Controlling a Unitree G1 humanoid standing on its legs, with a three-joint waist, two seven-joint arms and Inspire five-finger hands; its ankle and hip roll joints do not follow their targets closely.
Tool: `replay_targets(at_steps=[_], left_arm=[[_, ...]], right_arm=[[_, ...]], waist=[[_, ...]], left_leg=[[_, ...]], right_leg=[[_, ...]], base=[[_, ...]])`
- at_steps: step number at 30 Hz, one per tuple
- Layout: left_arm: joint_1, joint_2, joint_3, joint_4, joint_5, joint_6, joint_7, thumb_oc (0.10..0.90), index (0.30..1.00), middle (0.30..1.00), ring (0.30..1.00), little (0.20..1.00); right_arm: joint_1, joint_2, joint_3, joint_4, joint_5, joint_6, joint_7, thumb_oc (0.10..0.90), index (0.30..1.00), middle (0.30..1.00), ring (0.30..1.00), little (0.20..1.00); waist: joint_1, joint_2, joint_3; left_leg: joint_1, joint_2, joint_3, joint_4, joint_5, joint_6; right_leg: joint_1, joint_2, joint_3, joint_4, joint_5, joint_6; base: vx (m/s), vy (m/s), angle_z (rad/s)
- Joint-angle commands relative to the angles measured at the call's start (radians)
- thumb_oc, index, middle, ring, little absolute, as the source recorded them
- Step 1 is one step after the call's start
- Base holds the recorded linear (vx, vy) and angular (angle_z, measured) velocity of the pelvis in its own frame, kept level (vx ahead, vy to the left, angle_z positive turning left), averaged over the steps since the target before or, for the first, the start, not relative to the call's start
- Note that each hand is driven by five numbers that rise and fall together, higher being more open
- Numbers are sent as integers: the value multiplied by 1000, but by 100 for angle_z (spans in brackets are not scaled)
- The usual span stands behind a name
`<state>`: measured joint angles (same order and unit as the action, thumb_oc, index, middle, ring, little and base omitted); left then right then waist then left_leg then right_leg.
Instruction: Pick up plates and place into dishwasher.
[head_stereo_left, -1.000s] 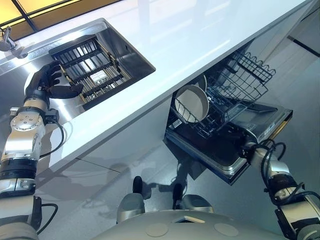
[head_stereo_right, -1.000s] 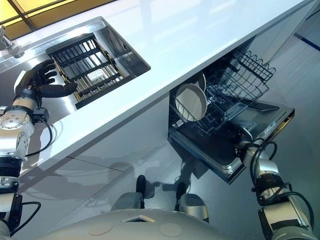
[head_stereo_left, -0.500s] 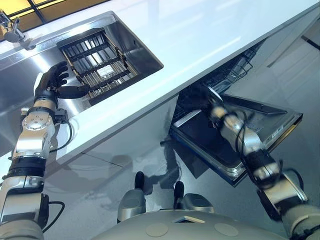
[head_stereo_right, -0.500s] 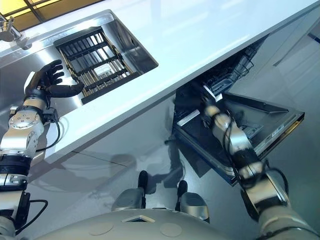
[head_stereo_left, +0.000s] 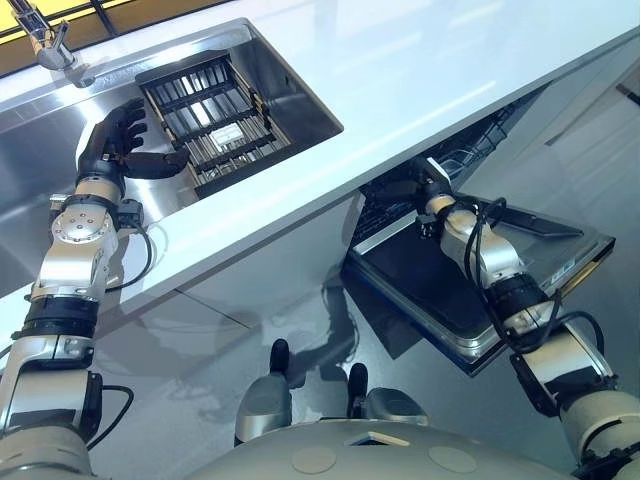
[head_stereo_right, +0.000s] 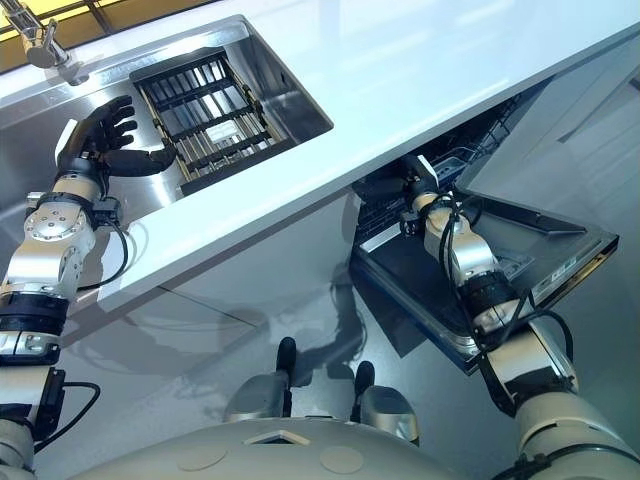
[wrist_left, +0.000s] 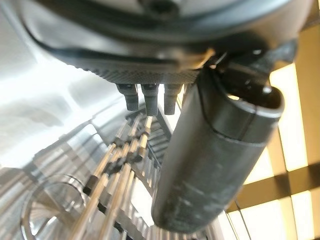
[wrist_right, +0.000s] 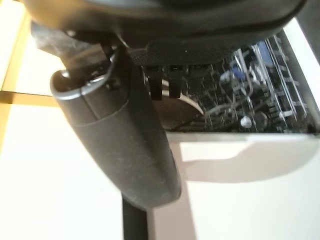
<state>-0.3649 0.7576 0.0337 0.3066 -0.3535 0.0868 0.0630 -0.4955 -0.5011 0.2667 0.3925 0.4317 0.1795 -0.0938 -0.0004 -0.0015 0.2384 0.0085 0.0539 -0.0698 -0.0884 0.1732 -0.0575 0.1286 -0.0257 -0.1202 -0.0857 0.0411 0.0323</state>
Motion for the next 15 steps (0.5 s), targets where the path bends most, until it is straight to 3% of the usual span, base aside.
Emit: replay_targets(at_steps=[1,4,9,15], left_arm=[[25,36,73,-56,5,-90,59,800,900,900,900,900],[61,36,111,-50,4,-112,59,800,900,900,900,900],[123,28,175,-10,4,-189,58,800,900,900,900,900],[115,71,215,14,-14,-199,57,800,900,900,900,900]], right_arm=[[41,-139,-132,-102,-80,-151,-25,800,900,900,900,900],[142,-156,-224,-130,-83,-212,-33,800,900,900,900,900],[312,-123,-415,-130,-15,-394,-102,800,900,900,900,900],[388,-118,-538,-15,62,-420,-111,800,900,900,900,900]], waist=[[-50,12,-144],[-77,15,-143],[-127,26,-144],[-158,38,-152]], left_leg=[[63,-67,121,56,-188,31],[75,-66,140,48,-194,37],[99,-61,177,33,-206,43],[108,-56,206,32,-215,43]], right_leg=[[-90,33,16,163,-94,54],[-95,33,26,181,-102,60],[-106,29,38,213,-120,77],[-118,21,32,243,-133,90]], base=[[-74,50,-20],[-53,36,-31],[-50,26,-32],[-49,-9,-27]])
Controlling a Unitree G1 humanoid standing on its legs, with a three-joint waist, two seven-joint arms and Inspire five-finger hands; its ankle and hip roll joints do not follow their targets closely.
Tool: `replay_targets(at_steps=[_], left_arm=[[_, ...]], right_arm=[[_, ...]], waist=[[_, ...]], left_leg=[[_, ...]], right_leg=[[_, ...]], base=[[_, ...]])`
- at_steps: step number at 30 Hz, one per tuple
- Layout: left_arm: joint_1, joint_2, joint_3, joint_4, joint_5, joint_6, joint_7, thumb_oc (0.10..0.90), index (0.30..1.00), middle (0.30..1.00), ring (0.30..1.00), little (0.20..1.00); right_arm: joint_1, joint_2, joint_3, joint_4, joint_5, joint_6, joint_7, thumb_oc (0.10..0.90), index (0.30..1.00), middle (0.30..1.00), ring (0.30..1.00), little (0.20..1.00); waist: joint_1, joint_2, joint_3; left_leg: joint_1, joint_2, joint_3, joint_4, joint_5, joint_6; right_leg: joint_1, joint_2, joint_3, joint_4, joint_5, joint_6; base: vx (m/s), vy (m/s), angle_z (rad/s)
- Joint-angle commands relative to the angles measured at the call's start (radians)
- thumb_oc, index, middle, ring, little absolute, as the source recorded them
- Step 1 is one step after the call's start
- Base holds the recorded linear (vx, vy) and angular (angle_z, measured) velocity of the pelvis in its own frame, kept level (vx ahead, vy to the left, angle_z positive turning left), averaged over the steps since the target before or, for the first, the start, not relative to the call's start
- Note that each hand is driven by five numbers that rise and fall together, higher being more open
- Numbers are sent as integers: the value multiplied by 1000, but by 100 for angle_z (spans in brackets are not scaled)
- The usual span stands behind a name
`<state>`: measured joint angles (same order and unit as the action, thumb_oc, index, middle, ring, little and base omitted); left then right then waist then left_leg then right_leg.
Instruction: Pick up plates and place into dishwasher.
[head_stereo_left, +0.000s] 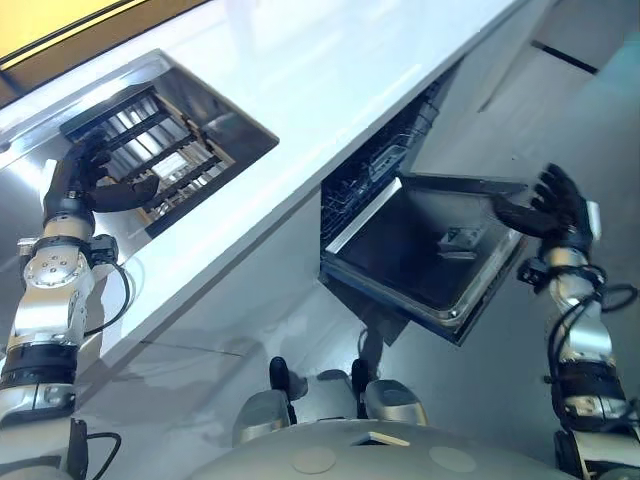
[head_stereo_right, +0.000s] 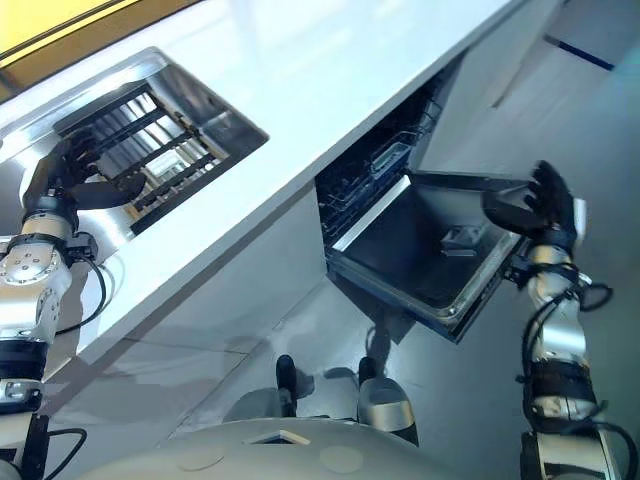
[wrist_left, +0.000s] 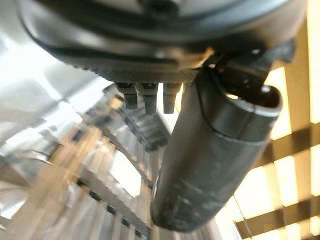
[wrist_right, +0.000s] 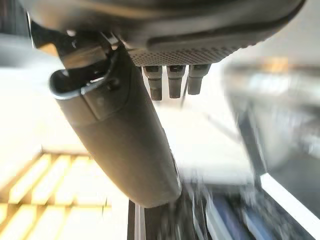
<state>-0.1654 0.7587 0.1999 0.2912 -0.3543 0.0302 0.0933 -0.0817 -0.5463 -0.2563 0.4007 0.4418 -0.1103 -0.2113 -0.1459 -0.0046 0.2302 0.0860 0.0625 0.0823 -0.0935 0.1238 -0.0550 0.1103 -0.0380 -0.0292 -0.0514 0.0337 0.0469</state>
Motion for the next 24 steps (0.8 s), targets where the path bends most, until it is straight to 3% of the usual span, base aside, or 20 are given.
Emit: replay_targets(at_steps=[1,10,16,19,24], left_arm=[[-88,75,49,33,-17,-143,26,800,900,900,900,900],[-137,143,30,52,-54,-181,41,800,900,900,900,900],[-240,169,25,41,-172,-261,90,800,900,900,900,900],[-294,173,22,54,-201,-282,106,800,900,900,900,900],[-443,196,-11,77,-265,-318,198,800,900,900,900,900]], right_arm=[[-24,-74,-19,-10,58,-131,9,800,900,900,900,900],[-16,-54,9,281,240,-68,115,800,900,900,900,900],[-27,29,0,446,701,-11,287,800,900,900,900,900],[-25,61,-9,492,815,14,341,800,900,900,900,900],[-52,63,-12,598,913,9,268,800,900,900,900,900]], waist=[[-14,42,-144],[6,48,-149],[28,61,-142],[34,70,-138],[44,95,-110]], left_leg=[[30,-65,55,37,-166,40],[15,-64,49,70,-179,39],[-7,-61,18,109,-188,37],[-17,-61,3,131,-193,35],[-78,-72,-37,208,-202,26]], right_leg=[[-100,33,-60,210,-126,76],[-102,30,-93,234,-146,67],[-106,33,-108,274,-177,50],[-113,33,-114,301,-194,42],[-153,27,-123,383,-232,19]], base=[[-32,-35,-43],[0,-73,-9],[75,-124,7],[72,-88,13],[41,-52,29]])
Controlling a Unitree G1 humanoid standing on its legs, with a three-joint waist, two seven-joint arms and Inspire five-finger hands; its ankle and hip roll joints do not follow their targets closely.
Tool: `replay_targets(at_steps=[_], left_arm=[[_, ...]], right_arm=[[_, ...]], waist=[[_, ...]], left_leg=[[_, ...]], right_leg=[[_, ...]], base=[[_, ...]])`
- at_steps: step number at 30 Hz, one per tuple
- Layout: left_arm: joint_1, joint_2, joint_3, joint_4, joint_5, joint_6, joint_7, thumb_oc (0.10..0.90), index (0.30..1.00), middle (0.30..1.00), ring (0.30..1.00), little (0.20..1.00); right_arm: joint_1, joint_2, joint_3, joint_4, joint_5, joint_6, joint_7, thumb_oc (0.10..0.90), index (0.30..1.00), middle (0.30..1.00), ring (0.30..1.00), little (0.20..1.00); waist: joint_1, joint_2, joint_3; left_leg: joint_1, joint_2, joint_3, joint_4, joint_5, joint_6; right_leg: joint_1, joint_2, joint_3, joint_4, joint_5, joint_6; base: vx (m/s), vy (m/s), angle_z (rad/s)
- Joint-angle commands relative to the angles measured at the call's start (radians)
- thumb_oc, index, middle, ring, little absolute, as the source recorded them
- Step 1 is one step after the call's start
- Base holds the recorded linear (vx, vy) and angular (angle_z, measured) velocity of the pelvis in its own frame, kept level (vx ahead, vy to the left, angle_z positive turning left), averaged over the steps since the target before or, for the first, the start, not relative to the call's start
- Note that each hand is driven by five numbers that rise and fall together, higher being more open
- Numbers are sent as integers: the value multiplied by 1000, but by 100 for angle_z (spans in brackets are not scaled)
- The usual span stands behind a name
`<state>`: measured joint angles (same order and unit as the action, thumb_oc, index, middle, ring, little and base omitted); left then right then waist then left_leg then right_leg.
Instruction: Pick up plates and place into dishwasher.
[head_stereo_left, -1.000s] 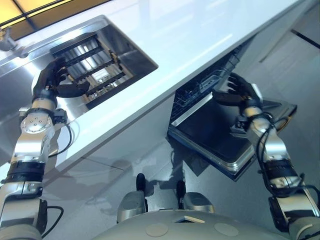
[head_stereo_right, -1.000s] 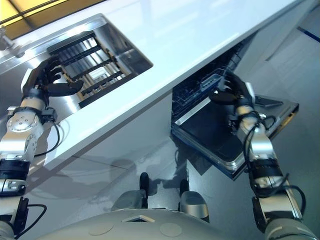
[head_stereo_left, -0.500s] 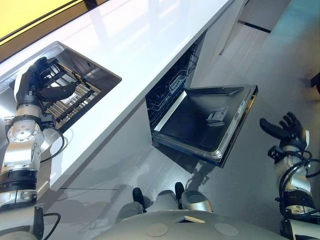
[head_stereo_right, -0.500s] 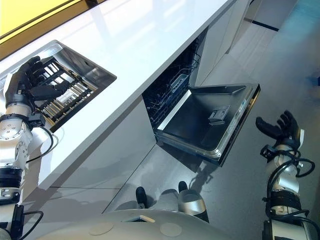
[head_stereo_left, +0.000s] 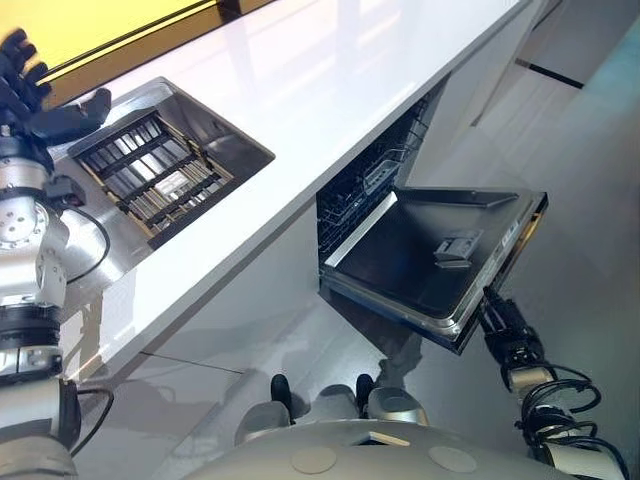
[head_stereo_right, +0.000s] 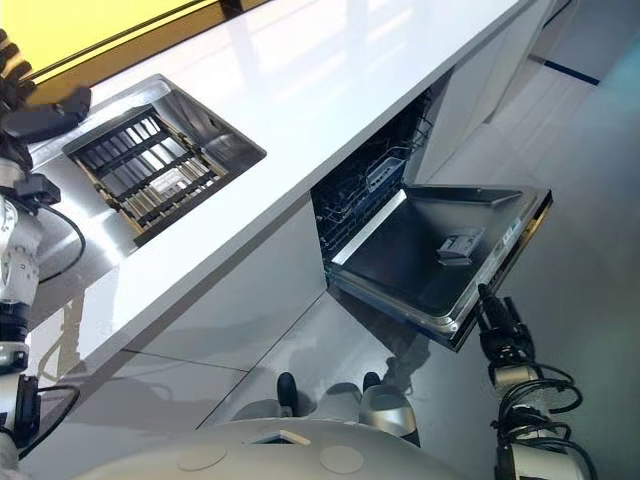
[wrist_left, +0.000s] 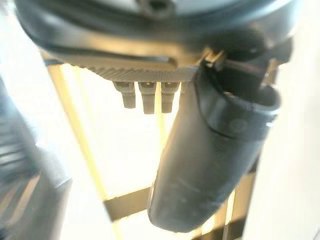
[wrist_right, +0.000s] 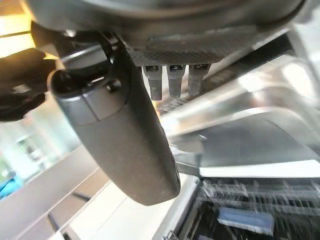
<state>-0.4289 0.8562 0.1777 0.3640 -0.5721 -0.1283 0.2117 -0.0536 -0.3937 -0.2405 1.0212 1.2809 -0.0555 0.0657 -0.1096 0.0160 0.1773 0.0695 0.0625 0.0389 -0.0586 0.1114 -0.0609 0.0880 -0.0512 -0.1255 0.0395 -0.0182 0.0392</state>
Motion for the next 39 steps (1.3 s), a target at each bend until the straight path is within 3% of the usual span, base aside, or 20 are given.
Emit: replay_targets(at_steps=[1,4,7,11,14,16,20,29,32,36,37,39], left_arm=[[-207,100,-2,7,-50,-165,95,800,900,900,900,900],[-269,103,-30,-4,-42,-159,131,800,900,900,900,900],[-333,111,-62,-31,-33,-154,183,800,900,900,900,900],[-391,115,-94,-37,-35,-176,224,800,900,900,900,900],[-444,107,-130,-52,-20,-156,239,800,900,900,900,900],[-465,100,-153,-64,-18,-143,253,800,900,900,900,900],[-487,93,-177,-90,-7,-118,265,800,900,900,900,900],[-452,107,-171,-102,-17,-105,276,800,900,900,900,900],[-405,113,-142,-101,-21,-98,260,800,900,900,900,900],[-320,119,-85,-98,-25,-114,249,800,900,900,900,900],[-283,118,-61,-97,-25,-126,249,800,900,900,900,900],[-231,108,-27,-91,-26,-148,247,800,900,900,900,900]], right_arm=[[-95,-96,-29,-9,90,-42,-17,800,900,900,900,900],[-130,-108,-23,-1,122,-26,-24,800,900,900,900,900],[-197,-111,3,-2,167,-33,-22,800,900,900,900,900],[-262,-97,31,-6,210,-68,-45,800,900,900,900,900],[-296,-71,61,-31,272,-85,-11,800,900,900,900,900],[-308,-54,84,-58,305,-74,30,800,900,900,900,900],[-313,-23,134,-133,290,-116,39,800,900,900,900,900],[-260,5,238,-282,-7,-225,-40,800,900,900,900,900],[-221,-15,262,-344,-194,-271,-83,800,900,900,900,900],[-180,-67,271,-487,-667,-431,-417,800,900,900,900,900],[-164,-73,257,-535,-752,-470,-514,800,900,900,900,900],[-141,-59,225,-579,-796,-503,-562,800,900,900,900,900]], waist=[[11,80,-48],[16,92,-20],[25,103,47],[34,96,110],[40,83,151],[40,77,167],[40,62,187],[26,26,183],[20,13,172],[2,6,162],[-7,7,158],[-20,11,152]], left_leg=[[-76,-74,-2,188,-191,29],[-113,-83,-16,227,-197,24],[-195,-99,-28,315,-211,24],[-312,-114,-35,451,-250,35],[-387,-127,-44,544,-283,46],[-414,-131,-47,579,-297,52],[-437,-136,-46,617,-312,60],[-404,-114,-11,582,-308,70],[-361,-105,7,555,-312,73],[-320,-102,33,506,-299,80],[-311,-100,45,487,-288,82],[-295,-100,56,462,-281,85]], right_leg=[[-140,38,-28,310,-186,22],[-166,33,-28,356,-206,6],[-233,19,-25,444,-225,-21],[-329,1,-32,572,-256,-52],[-393,-11,-35,650,-273,-72],[-417,-17,-37,677,-278,-79],[-443,-24,-34,698,-276,-79],[-416,-20,-20,612,-230,-58],[-373,-16,-9,562,-219,-43],[-348,-6,16,509,-194,-21],[-346,-1,25,490,-178,-14],[-341,4,35,470,-167,-4]], base=[[-15,1,24],[-62,38,16],[-253,86,19],[-208,39,18],[-126,13,3],[-83,31,8],[-42,19,35],[15,35,-6],[124,26,-13],[63,50,-27],[15,87,-23],[32,97,-35]])
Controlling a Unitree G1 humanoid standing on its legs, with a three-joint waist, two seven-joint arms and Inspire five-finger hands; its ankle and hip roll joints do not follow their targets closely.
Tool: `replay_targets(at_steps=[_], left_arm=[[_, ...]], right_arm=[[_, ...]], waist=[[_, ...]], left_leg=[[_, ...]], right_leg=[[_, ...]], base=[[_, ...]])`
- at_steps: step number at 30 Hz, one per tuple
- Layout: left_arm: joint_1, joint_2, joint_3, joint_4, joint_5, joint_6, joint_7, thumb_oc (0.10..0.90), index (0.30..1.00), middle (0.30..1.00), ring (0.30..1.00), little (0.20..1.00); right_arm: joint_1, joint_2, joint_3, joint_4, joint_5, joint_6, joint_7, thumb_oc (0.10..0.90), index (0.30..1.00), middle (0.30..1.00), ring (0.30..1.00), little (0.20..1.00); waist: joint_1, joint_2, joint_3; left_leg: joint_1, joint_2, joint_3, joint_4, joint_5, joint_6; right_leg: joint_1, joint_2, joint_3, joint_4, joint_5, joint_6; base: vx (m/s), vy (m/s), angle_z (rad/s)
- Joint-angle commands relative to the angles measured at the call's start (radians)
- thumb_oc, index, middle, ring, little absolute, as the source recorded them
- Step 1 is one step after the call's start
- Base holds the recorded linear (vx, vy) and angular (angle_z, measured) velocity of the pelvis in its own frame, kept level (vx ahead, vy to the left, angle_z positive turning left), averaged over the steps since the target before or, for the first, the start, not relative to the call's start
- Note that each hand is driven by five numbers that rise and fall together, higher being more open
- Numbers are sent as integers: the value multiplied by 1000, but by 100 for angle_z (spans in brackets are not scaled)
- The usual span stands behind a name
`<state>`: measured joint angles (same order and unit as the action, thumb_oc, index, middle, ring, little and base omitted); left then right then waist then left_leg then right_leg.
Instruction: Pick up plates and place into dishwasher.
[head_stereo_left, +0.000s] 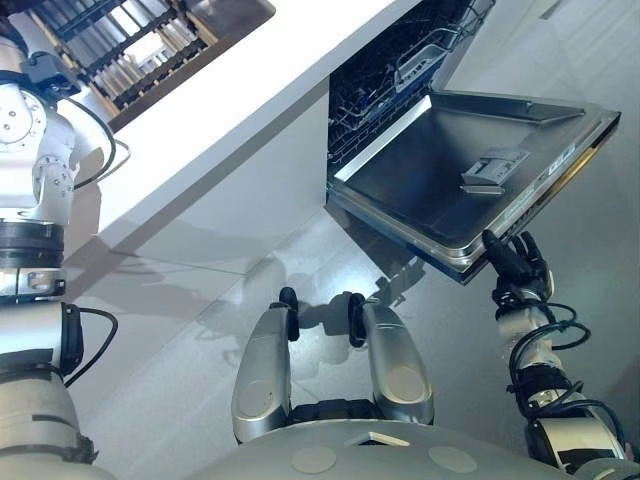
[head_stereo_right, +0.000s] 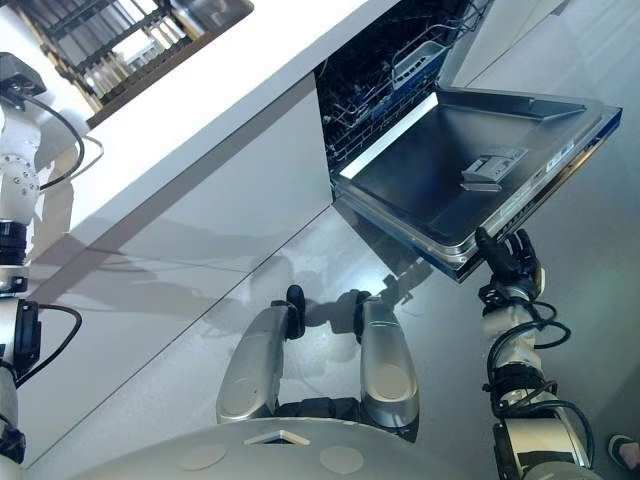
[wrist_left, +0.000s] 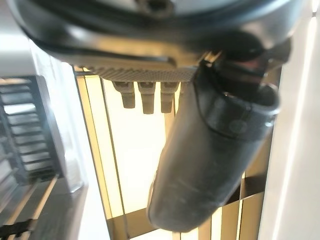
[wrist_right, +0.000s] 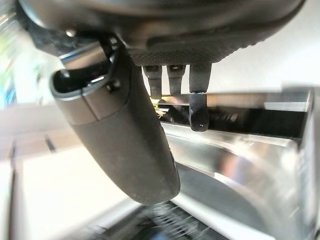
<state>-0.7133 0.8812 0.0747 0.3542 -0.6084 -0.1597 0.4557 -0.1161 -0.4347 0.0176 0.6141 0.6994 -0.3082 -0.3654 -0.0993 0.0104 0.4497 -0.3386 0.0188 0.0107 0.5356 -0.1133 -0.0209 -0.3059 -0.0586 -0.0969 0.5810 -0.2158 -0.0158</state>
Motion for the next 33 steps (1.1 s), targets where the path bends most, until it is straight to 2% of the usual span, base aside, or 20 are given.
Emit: replay_targets(at_steps=[1,4,7,9,11,14,17,21,23,25,26,28,31,33], left_arm=[[80,77,95,-77,10,-123,-2,800,900,900,900,900],[129,75,131,-58,-5,-124,-15,800,900,900,900,900],[160,78,150,-36,-23,-120,-25,800,900,900,900,900],[176,88,161,-19,-39,-116,-42,800,900,900,900,900],[178,94,161,-9,-44,-115,-52,800,900,900,900,900],[175,108,154,-14,-52,-93,-63,800,900,900,900,900],[165,119,139,-28,-55,-73,-62,800,900,900,900,900],[150,133,123,-17,-60,-69,-75,800,900,900,900,900],[136,142,111,-21,-58,-60,-75,800,900,900,900,900],[123,146,104,-21,-58,-59,-78,800,900,900,900,900],[110,151,99,-18,-59,-59,-81,800,900,900,900,900],[79,160,86,-10,-57,-66,-90,800,900,900,900,900],[30,158,62,-8,-38,-72,-84,800,900,900,900,900],[-41,167,28,15,-36,-89,-93,800,900,900,900,900]], right_arm=[[-70,-8,-48,-181,-231,-269,-147,800,900,900,900,900],[-62,4,-75,-179,-278,-278,-185,800,900,900,900,900],[-56,2,-90,-150,-290,-235,-208,800,900,900,900,900],[-47,0,-105,-85,-221,-140,-197,800,900,900,900,900],[-44,-1,-111,-36,-176,-88,-203,800,900,900,900,900],[-41,-12,-124,65,-140,-48,-230,800,900,900,900,900],[-54,-32,-137,134,-162,-14,-272,800,900,900,900,900],[-60,-42,-164,232,-169,-15,-287,800,900,900,900,900],[-65,-42,-174,277,-144,-5,-237,800,900,900,900,900],[-72,-41,-176,311,-74,1,-132,800,900,900,900,900],[-82,-47,-176,337,-47,38,-87,800,900,900,900,900],[-101,-50,-166,353,100,43,29,800,900,900,900,900],[-126,-42,-153,355,233,42,128,800,900,900,900,900],[-153,-38,-139,386,357,63,231,800,900,900,900,900]], waist=[[-36,21,-125],[-48,34,-141],[-54,44,-161],[-54,49,-174],[-52,51,-180],[-44,54,-188],[-34,59,-187],[-26,73,-179],[-22,81,-174],[-16,85,-167],[-12,86,-162],[-4,86,-144],[3,81,-115],[9,74,-88]], left_leg=[[126,-57,92,-150,-54,47],[162,-56,111,-198,-41,46],[195,-55,125,-250,-25,43],[215,-51,131,-284,-11,37],[224,-49,133,-299,-4,36],[236,-44,135,-320,7,33],[234,-41,132,-329,17,31],[220,-38,122,-335,31,28],[211,-37,115,-342,41,24],[197,-36,109,-339,47,22],[185,-36,104,-334,51,20],[153,-34,95,-317,58,16],[100,-31,90,-269,58,16],[30,-30,84,-195,49,12]], right_leg=[[58,14,12,-85,35,56],[76,17,22,-123,49,72],[99,21,26,-164,59,83],[115,21,23,-187,65,91],[123,22,21,-196,66,94],[136,19,11,-209,67,97],[140,19,4,-207,66,97],[125,23,-1,-185,59,94],[116,25,-7,-176,55,92],[107,26,-9,-167,53,87],[98,27,-10,-159,50,84],[74,31,-11,-132,46,75],[34,32,-18,-84,37,59],[-19,29,-28,-24,26,41]], base=[[54,103,-38],[72,82,-30],[86,43,-25],[65,3,-20],[66,-37,-19],[67,-74,-7],[37,-88,1],[-3,-85,0],[-10,-98,0],[-24,-89,0],[-50,-107,5],[-91,-135,8],[-107,-105,9],[-162,-114,5]])
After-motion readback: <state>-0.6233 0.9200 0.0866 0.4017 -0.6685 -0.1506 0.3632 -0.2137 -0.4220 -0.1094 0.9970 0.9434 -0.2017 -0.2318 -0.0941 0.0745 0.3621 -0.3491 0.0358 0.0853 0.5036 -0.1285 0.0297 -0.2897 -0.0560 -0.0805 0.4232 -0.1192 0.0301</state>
